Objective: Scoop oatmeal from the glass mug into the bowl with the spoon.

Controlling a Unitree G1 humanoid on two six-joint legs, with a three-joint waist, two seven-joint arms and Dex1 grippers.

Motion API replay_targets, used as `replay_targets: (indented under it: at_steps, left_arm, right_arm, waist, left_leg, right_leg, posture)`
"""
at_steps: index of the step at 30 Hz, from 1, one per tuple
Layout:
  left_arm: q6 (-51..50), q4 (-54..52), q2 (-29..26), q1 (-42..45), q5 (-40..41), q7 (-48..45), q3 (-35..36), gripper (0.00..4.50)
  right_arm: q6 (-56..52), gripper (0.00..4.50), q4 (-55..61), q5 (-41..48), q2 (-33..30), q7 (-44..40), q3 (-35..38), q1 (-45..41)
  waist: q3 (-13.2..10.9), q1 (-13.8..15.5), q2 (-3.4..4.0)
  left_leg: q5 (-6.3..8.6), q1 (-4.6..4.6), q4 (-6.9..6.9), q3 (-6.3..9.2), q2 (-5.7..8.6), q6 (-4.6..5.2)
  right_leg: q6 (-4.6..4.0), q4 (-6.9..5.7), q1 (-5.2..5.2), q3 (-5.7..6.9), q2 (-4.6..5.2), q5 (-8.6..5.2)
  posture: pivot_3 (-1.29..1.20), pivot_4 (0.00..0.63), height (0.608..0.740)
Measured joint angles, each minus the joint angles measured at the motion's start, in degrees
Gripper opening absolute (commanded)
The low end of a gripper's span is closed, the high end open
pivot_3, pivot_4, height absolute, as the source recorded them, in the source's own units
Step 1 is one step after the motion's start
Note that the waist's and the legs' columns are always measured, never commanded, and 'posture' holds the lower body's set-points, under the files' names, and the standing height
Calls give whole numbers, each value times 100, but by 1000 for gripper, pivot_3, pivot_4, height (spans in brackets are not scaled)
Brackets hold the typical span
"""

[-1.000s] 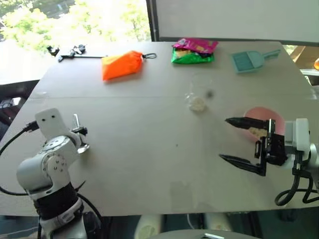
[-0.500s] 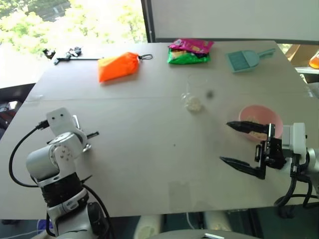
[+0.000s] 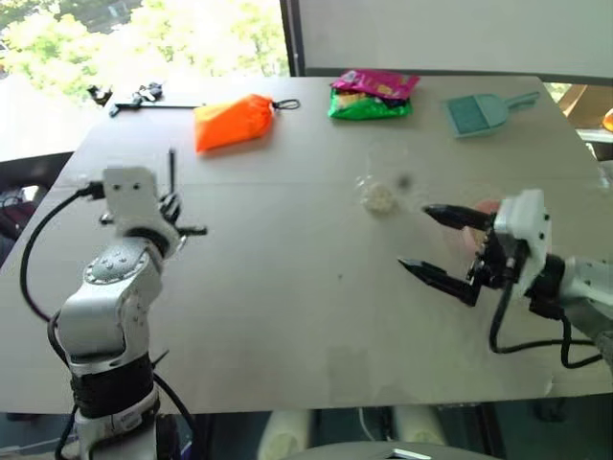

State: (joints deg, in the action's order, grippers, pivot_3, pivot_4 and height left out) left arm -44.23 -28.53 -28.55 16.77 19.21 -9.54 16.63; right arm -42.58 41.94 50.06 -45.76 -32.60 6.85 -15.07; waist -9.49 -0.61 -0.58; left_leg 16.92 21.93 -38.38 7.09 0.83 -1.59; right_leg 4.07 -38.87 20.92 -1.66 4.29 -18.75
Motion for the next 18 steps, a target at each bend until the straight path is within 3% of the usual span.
replay_targets:
  at_steps: [6, 10, 17, 18]
  left_arm:
    - [1642, -168, -170, -242, -176, -1306, -1076, 30]
    - [2792, -69, -378, -310, -452, -2052, -1464, 30]
    - [4197, 353, -652, -356, -602, -3092, -1665, 30]
    - [4291, 437, -644, -356, -606, -3164, -1719, 5]
  right_arm:
    - [-1330, 4500, -696, 1309, 1030, 1424, -477, -1373]
    - [-1817, 4500, -1128, 1924, 1721, 2393, -657, -1758]
    - [-1953, 4500, -2062, 3034, 2364, 3764, -506, -2344]
    - [-1952, 4242, -2103, 3097, 2378, 3849, -488, -2432]
  waist:
    - [-1, -71, 2]
    - [-1, -121, 3]
    - [-3, -190, 8]
    - [-3, -194, 9]
  left_leg:
    - [0, 29, 18, -24, -7, 3]
    - [-1, 69, 3, -26, 2, 3]
    - [-3, 69, -2, -18, -1, 4]
    - [-3, 70, -2, -17, -1, 4]
  right_leg:
    - [-1, -9, 41, -3, -19, 0]
    - [0, -8, 66, 6, -10, 0]
    - [0, -21, 70, 12, -17, 0]
    - [0, -22, 70, 13, -18, 0]
  posture:
    - [0, 150, 740]
    - [0, 150, 740]
    - [0, 150, 740]
    - [0, 150, 740]
